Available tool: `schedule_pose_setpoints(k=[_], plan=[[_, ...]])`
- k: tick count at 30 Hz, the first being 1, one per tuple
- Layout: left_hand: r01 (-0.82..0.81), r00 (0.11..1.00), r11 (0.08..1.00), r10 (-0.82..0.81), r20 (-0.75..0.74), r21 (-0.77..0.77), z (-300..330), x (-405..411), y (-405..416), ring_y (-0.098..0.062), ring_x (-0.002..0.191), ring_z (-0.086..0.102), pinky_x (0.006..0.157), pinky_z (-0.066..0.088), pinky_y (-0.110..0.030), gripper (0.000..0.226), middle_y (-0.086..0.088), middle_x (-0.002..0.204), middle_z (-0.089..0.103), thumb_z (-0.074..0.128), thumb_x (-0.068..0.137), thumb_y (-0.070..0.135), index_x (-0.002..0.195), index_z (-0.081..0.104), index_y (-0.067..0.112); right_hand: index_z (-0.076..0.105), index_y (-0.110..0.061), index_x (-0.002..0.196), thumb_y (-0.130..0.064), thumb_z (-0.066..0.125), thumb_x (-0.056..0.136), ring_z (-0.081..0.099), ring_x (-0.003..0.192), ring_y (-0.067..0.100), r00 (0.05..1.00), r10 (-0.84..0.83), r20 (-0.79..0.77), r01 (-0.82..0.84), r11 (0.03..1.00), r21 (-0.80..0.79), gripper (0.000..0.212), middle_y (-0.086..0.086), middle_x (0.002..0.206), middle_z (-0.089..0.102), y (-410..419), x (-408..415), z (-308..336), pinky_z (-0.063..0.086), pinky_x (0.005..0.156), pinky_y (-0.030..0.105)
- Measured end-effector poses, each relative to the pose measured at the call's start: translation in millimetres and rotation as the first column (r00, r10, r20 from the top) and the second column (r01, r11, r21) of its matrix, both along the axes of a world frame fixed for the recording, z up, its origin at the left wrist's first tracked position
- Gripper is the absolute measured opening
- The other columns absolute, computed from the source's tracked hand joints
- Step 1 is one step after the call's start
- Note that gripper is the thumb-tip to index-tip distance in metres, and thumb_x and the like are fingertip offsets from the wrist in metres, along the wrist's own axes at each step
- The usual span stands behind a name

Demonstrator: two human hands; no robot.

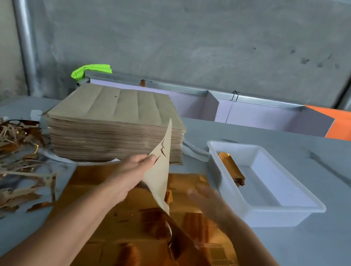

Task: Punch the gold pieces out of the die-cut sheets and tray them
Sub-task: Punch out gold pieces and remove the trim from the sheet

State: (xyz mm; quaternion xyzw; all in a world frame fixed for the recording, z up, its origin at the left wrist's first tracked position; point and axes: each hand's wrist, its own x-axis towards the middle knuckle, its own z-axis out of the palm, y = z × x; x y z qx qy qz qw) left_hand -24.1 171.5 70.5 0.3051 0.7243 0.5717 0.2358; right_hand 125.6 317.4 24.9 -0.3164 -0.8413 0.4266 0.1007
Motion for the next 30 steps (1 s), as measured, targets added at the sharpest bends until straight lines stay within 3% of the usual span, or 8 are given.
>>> schedule_pose_setpoints(k=[4, 8, 13, 18, 20, 23, 27, 30], plan=[[0.075, 0.975, 0.996, -0.081, -0.206, -0.041, -1, 19, 7, -0.003, 0.078, 0.055, 0.066, 0.042, -0.019, 0.018, 0.011, 0.085, 0.061, 0.047, 0.098, 0.035, 0.093, 0.064, 0.032, 0.062, -0.057, 0.102, -0.039, 0.059, 0.092, 0.057, 0.088, -0.010, 0.919, 0.054, -0.391, -0.104, 0.989, -0.108, 0.021, -0.035, 0.091, 0.063, -25, -21, 53, 0.044, 0.070, 0.009], [0.174, 0.968, 0.985, -0.173, -0.183, -0.010, 0, 30, 8, -0.007, 0.091, 0.060, 0.076, 0.045, -0.021, 0.021, 0.009, 0.093, 0.067, 0.048, 0.099, 0.032, 0.087, 0.064, 0.034, 0.063, -0.017, 0.109, -0.027, 0.063, 0.090, 0.064, 0.097, 0.019, 0.887, 0.046, -0.459, -0.076, 0.996, -0.046, 0.021, 0.004, 0.100, 0.068, -34, -31, 62, 0.053, 0.089, 0.038], [0.189, 0.975, 0.982, -0.187, -0.117, 0.009, 5, 25, -4, -0.018, 0.099, 0.061, 0.086, 0.044, -0.030, 0.022, -0.005, 0.102, 0.069, 0.047, 0.100, 0.022, 0.097, 0.068, 0.025, 0.061, -0.016, 0.119, -0.019, 0.057, 0.094, 0.064, 0.102, 0.008, 0.840, 0.228, -0.492, -0.256, 0.967, 0.011, 0.026, 0.001, 0.107, 0.069, -33, -27, 68, 0.052, 0.085, 0.021], [0.132, 0.990, 0.991, -0.129, -0.055, 0.038, 6, 17, -19, -0.015, 0.095, 0.059, 0.083, 0.045, -0.029, 0.024, 0.002, 0.097, 0.066, 0.043, 0.101, 0.021, 0.091, 0.063, 0.030, 0.060, -0.004, 0.123, -0.007, 0.051, 0.096, 0.061, 0.107, 0.020, 0.860, 0.257, -0.442, -0.187, 0.963, 0.195, 0.029, 0.012, 0.116, 0.065, -31, -32, 67, 0.050, 0.094, 0.027], [0.145, 0.976, 0.989, -0.149, -0.159, -0.041, 5, 13, -22, -0.018, 0.093, 0.060, 0.078, 0.047, -0.030, 0.021, -0.005, 0.097, 0.066, 0.043, 0.101, 0.023, 0.098, 0.064, 0.021, 0.062, -0.007, 0.123, -0.007, 0.046, 0.099, 0.060, 0.099, 0.013, 0.893, 0.202, -0.403, -0.051, 0.934, 0.354, 0.029, 0.007, 0.113, 0.065, -32, -38, 67, 0.050, 0.083, 0.013], [0.156, 0.909, 0.984, -0.178, -0.377, -0.090, 3, 13, -19, -0.021, 0.073, 0.054, 0.064, 0.039, -0.031, 0.025, -0.012, 0.079, 0.058, 0.049, 0.098, 0.022, 0.091, 0.060, 0.000, 0.068, -0.007, 0.114, -0.007, 0.052, 0.096, 0.064, 0.089, 0.013, 0.893, 0.106, -0.438, 0.047, 0.945, 0.325, 0.024, 0.005, 0.102, 0.070, -33, -48, 68, 0.051, 0.076, 0.012], [-0.088, 0.777, 0.996, 0.048, -0.627, -0.033, 11, 17, -12, -0.014, 0.060, 0.055, 0.056, 0.044, -0.032, 0.031, 0.003, 0.064, 0.059, 0.064, 0.087, 0.037, 0.073, 0.061, 0.010, 0.073, -0.003, 0.097, -0.007, 0.056, 0.094, 0.066, 0.086, 0.021, 0.889, 0.026, -0.457, 0.131, 0.942, 0.309, 0.018, 0.008, 0.095, 0.072, -37, -58, 66, 0.056, 0.080, 0.032], [-0.260, 0.694, 0.965, 0.198, -0.693, 0.015, 23, 15, -10, -0.009, 0.069, 0.060, 0.057, 0.044, -0.021, 0.019, 0.013, 0.071, 0.059, 0.066, 0.086, 0.038, 0.080, 0.058, 0.022, 0.072, -0.005, 0.106, -0.006, 0.055, 0.094, 0.065, 0.093, 0.016, 0.892, 0.097, -0.442, 0.080, 0.927, 0.366, 0.020, 0.002, 0.109, 0.069, -44, -58, 67, 0.056, 0.079, 0.026]])
